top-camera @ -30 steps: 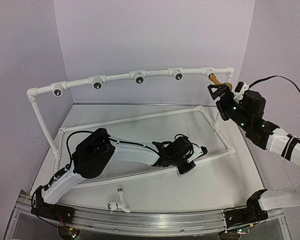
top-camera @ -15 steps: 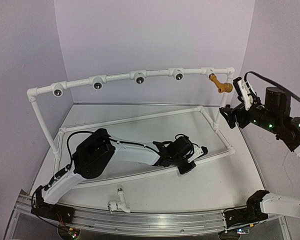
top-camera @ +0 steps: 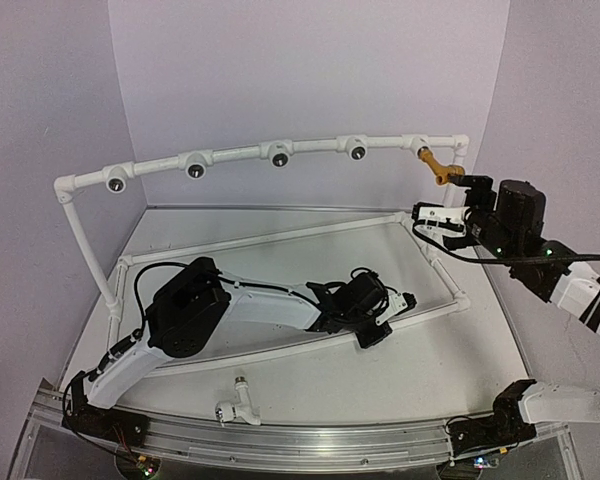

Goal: Install the water faucets
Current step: Screw the water faucet onto the adaptor.

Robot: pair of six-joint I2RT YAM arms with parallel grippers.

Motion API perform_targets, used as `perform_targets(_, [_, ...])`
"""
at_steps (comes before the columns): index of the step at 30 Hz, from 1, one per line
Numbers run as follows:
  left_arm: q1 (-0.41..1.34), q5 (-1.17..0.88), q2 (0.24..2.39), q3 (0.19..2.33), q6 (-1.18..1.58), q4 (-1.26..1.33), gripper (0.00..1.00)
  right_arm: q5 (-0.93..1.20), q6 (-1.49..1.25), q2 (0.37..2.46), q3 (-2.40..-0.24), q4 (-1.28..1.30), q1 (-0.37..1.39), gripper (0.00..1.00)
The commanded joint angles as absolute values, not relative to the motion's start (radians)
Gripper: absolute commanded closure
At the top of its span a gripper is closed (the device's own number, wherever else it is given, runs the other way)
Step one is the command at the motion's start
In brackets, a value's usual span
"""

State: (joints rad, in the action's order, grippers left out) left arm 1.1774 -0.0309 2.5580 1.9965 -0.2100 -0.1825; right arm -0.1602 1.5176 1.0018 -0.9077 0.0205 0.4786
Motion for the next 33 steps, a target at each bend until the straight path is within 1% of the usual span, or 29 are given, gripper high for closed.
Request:
perform_targets(1, [1.221, -0.13, 2.704, 1.916, -0.214, -0.494, 1.0, -0.167, 1.596, 1.022, -0.944, -0.151, 0.48, 0.06])
perform_targets(4, [1.219, -0.134, 2.705, 1.917, -0.214, -0.495, 1.0, -0.186, 1.574, 1.054, -0.951, -0.218, 0.48, 0.07])
perform_targets(6, [1.219, -0.135, 2.706, 1.919, -0.212, -0.495, 1.0, -0.19, 1.556, 1.071, -0.956, -0.257, 0.48, 0.1])
perform_targets(8, [1.219, -0.135, 2.707, 1.923, -0.213, -0.495, 1.0, -0.22, 1.535, 1.103, -0.977, -0.286, 0.48, 0.16])
perform_targets(10, [1.22, -0.135, 2.708, 1.926, -0.214, -0.497, 1.0, -0.253, 1.523, 1.135, -0.983, -0.353, 0.479, 0.21])
perform_targets(11, [1.219, -0.135, 2.71, 1.926, -0.214, -0.498, 1.0, -0.26, 1.517, 1.145, -0.984, -0.372, 0.479, 0.23])
perform_targets(13, [1.219, -0.135, 2.709, 1.928, -0.213, -0.499, 1.0, -0.275, 1.506, 1.164, -0.985, -0.409, 0.48, 0.31])
perform_targets(16, [1.219, -0.135, 2.71, 1.928, -0.213, -0.5, 1.0, -0.282, 1.489, 1.186, -0.982, -0.459, 0.48, 0.38])
perform_targets(23, [1.218, -0.133, 2.71, 1.928, -0.211, -0.5, 1.0, -0.303, 1.463, 1.231, -0.988, -0.516, 0.479, 0.44])
perform_targets(28, [1.22, -0.133, 2.71, 1.928, -0.211, -0.501, 1.0, -0.322, 1.463, 1.263, -0.982, -0.561, 0.479, 0.52])
perform_targets(31, [1.219, -0.132, 2.708, 1.928, -0.212, -0.5, 1.0, -0.333, 1.458, 1.277, -0.981, -0.594, 0.479, 0.61])
perform_targets(33, [1.219, -0.133, 2.71, 1.928, -0.212, -0.5, 1.0, -0.342, 1.449, 1.283, -0.983, -0.597, 0.48, 0.63])
